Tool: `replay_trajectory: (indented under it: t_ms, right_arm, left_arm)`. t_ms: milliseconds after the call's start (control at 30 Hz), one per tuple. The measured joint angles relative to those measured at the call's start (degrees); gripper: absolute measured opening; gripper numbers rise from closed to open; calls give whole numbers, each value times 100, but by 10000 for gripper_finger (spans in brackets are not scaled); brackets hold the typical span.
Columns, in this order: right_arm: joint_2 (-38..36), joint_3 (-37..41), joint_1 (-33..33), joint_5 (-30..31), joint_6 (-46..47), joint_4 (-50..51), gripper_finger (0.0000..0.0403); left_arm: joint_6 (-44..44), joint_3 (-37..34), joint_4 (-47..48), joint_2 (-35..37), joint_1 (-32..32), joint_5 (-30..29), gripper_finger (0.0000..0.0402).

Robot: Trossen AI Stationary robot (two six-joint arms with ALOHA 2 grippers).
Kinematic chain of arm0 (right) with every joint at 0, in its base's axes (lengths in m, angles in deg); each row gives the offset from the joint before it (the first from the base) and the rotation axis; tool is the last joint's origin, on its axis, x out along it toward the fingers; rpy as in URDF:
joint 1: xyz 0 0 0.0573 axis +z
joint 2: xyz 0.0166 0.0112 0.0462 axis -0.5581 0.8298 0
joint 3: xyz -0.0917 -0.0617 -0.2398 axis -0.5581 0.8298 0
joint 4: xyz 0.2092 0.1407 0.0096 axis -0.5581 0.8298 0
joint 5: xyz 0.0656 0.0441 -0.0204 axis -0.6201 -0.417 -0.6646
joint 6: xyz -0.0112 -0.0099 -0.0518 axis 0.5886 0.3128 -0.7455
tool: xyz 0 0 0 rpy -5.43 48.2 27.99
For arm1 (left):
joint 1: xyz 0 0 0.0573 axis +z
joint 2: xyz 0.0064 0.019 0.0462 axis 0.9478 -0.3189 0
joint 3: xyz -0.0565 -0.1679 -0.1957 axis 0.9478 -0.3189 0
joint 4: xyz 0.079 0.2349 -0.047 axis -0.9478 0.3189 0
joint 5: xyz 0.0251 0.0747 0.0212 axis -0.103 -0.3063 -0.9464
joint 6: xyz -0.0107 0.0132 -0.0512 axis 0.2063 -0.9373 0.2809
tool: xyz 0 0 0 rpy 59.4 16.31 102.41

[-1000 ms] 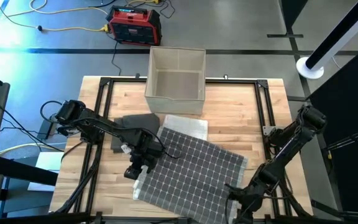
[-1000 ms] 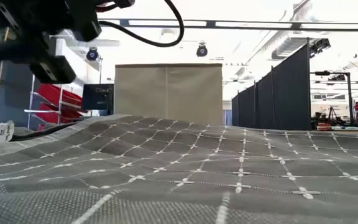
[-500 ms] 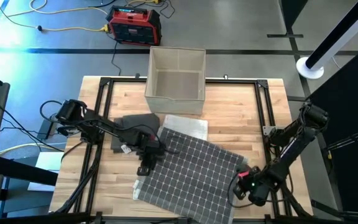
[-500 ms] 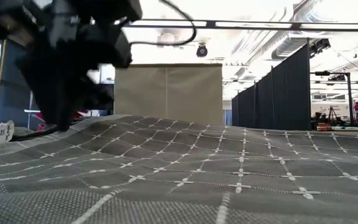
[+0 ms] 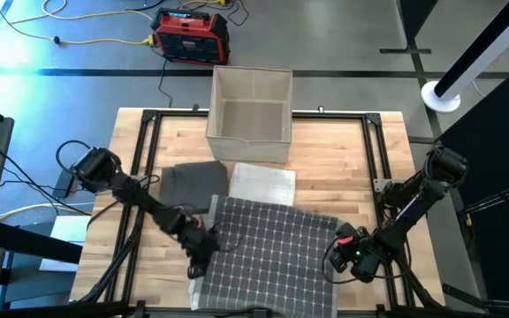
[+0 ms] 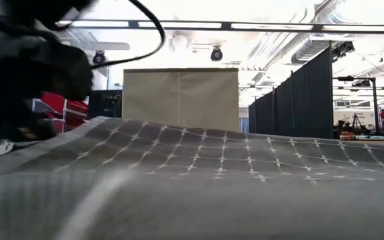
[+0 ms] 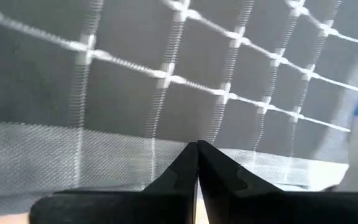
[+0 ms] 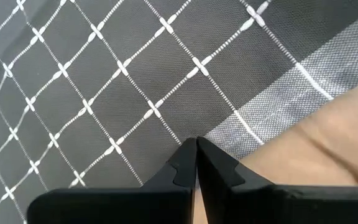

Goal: Fold towel
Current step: Fold the gray squared towel

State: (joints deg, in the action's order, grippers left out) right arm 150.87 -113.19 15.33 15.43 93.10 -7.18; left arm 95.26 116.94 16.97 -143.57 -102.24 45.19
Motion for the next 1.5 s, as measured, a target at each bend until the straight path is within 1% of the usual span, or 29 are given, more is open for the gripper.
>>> replay_trajectory:
  t_ms: [100, 167, 233, 333, 500, 667, 767, 867, 967, 1033, 1100, 1167, 1200, 1267, 1400, 1500]
  right_arm:
    - [-456, -84, -156, -366, -526, 251, 0]
    - [-926, -258, -236, -433, -949, 543, 0]
    - [-1284, -382, -365, -462, -1263, 958, 2]
    - [-1750, -526, -593, -521, -1678, 1557, 7]
    - [-2526, -766, -973, -618, -2370, 2554, 16]
    - [-3259, -971, -1365, -758, -3032, 3497, 26]
    - [-3203, -561, -1692, -1291, -3065, 3207, 68]
    - [-3060, -152, -1875, -1358, -3178, 2734, 122]
    - [-2875, 70, -1994, -1046, -3511, 2292, 172]
    - [-2750, 157, -2068, -744, -3708, 2076, 199]
    - [-2601, 238, -2132, -463, -3842, 1868, 219]
    - [-2436, 358, -2190, -181, -3926, 1699, 232]
    - [-2370, 422, -2208, -139, -3929, 1579, 230]
    - [-2252, 532, -2228, -203, -3939, 1388, 214]
    - [-2014, 752, -2266, -329, -3959, 1005, 181]
    - [-1836, 917, -2295, -424, -3974, 718, 157]
  left_arm:
    - [727, 0, -394, 0, -357, -37, 1]
    - [1168, 0, -623, 0, -542, -37, 0]
    - [1426, 0, -866, 0, -684, -1, 0]
    - [1413, 50, -876, 0, -700, 335, 0]
    - [1239, 180, -742, 77, -328, 759, 0]
    - [390, 186, -311, 672, 197, -149, 0]
    - [-119, 191, -52, 1029, 511, -693, 0]
    - [-629, 195, 206, 1385, 825, -1237, 0]
    - [-1139, 199, 450, 1736, 1133, -1825, 0]
    - [-1456, 199, 419, 1933, 1217, -2620, 3]
    - [-1775, 201, 424, 2063, 1317, -3049, 11]
    - [-2169, 201, 449, 2126, 1441, -3091, 24]
    - [-2354, 201, 467, 2135, 1505, -3062, 33]
    - [-2519, 201, 577, 2138, 1649, -2810, 52]
    - [-2475, 201, 1052, 2105, 1939, -2087, 92]
    - [-2482, 201, 1246, 2105, 2043, -1943, 112]
